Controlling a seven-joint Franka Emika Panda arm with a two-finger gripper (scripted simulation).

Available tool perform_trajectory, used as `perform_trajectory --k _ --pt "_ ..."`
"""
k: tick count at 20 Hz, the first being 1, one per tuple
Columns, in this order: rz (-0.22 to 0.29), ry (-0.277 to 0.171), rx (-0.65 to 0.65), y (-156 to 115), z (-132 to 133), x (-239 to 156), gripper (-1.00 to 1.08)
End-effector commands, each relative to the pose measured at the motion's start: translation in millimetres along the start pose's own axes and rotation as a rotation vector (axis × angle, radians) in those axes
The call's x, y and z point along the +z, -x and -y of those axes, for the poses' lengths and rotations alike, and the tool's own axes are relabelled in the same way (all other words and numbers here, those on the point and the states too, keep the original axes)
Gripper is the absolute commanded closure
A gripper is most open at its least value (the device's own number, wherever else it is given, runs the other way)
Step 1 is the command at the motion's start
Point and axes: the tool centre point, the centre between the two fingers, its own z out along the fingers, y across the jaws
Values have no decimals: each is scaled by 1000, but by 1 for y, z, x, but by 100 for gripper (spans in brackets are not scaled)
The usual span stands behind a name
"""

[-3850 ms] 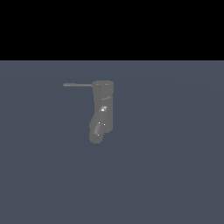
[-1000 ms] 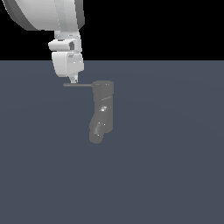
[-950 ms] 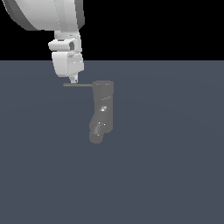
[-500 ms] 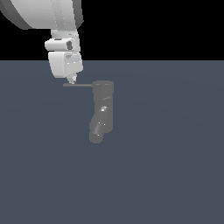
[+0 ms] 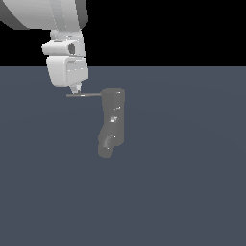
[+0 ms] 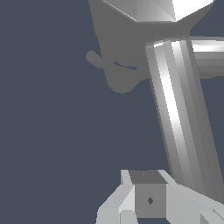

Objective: Turn on the faucet by rotating a designated handle.

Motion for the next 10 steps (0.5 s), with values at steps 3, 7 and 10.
perform_trajectory --k 3,7,10 --pt "-2 3 1 -2 -15 0 108" --pt "-2 3 1 -2 -26 0 108" --pt "-2 3 2 -2 -35 0 108"
